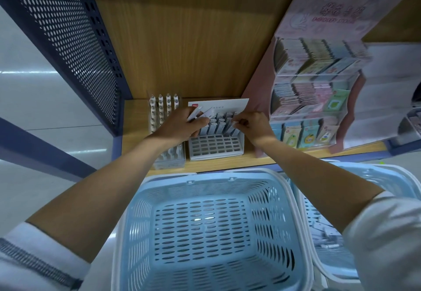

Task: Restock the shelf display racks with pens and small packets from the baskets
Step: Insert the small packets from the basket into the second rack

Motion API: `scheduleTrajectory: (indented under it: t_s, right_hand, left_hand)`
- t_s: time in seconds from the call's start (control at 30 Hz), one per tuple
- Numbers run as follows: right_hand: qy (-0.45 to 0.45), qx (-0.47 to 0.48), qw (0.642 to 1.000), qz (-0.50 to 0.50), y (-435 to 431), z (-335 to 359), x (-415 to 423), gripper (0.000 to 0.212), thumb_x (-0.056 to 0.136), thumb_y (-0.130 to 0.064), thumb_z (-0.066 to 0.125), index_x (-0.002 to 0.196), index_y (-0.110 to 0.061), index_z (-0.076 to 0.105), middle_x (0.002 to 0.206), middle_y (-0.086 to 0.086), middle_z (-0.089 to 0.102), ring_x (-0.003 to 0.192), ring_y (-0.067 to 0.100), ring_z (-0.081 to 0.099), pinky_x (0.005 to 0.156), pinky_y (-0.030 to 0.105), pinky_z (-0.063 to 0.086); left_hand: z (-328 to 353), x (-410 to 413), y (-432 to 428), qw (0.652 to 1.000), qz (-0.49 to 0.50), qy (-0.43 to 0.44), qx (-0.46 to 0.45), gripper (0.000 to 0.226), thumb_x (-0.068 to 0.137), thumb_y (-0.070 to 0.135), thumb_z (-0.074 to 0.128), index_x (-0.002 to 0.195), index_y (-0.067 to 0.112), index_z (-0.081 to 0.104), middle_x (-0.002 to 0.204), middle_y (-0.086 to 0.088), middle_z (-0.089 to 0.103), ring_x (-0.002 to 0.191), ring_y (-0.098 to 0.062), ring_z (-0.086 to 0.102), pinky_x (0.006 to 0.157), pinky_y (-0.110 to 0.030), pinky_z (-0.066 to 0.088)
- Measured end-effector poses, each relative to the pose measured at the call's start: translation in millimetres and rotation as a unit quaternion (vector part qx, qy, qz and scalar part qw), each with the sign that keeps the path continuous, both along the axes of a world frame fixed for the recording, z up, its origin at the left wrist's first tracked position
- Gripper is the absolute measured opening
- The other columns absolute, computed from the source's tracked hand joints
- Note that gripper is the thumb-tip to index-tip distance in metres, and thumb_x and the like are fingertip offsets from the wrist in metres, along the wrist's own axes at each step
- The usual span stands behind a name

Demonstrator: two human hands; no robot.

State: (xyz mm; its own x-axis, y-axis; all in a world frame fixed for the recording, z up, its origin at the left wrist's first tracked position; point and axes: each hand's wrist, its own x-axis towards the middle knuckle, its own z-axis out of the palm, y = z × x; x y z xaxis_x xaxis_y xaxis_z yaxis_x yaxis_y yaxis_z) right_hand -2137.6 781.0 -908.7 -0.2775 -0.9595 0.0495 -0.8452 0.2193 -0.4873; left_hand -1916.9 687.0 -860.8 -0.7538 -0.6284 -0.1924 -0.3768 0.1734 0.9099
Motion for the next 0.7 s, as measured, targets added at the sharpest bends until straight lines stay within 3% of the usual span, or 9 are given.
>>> scheduleTrajectory:
  t_s: [0.27,0.37,0.5,0.7]
  right_hand:
    - [0.012,0.009,1.000,0.023,-0.7,0.4,-4.3,0.013,0.084,-0.007,0.069,0.095,-0.005,0.074,0.092,0.012,0.070,0.082,0.024,0.065,0.074,0.022,0.042]
    - [0.019,0.017,0.999,0.041,-1.7,1.7,-4.5,0.012,0.085,-0.007,0.067,0.095,-0.004,0.073,0.091,0.012,0.069,0.081,0.024,0.063,0.072,0.022,0.039]
    - [0.044,0.020,0.998,0.046,0.2,0.6,-5.8,0.013,0.086,-0.006,0.066,0.097,-0.003,0.072,0.094,0.014,0.069,0.084,0.029,0.065,0.076,0.030,0.048]
    - [0.042,-0.021,0.998,0.040,-2.1,-3.7,-1.1,0.011,0.083,-0.005,0.069,0.093,-0.004,0.073,0.092,0.012,0.072,0.081,0.028,0.068,0.076,0.036,0.054]
  left_hand:
    - [-1.6,-1.6,-1.5,1.000,0.001,0.002,0.006,0.027,0.097,0.020,0.057,0.088,-0.006,0.060,0.057,-0.003,0.055,0.043,0.000,0.048,0.048,-0.012,0.037]
    - [-1.7,-1.4,-1.4,1.000,-0.002,0.003,0.007,0.024,0.096,0.020,0.058,0.081,0.001,0.059,0.056,-0.002,0.055,0.044,-0.001,0.049,0.049,-0.013,0.038]
    - [-1.9,-1.6,-2.2,1.000,-0.003,0.005,0.004,0.025,0.095,0.020,0.060,0.071,0.015,0.055,0.056,0.000,0.055,0.044,-0.001,0.049,0.051,-0.016,0.038]
    - [-3.4,-2.5,-2.6,1.000,0.001,0.005,0.010,0.022,0.094,0.019,0.061,0.073,0.015,0.056,0.056,0.001,0.055,0.046,-0.001,0.050,0.056,-0.023,0.040]
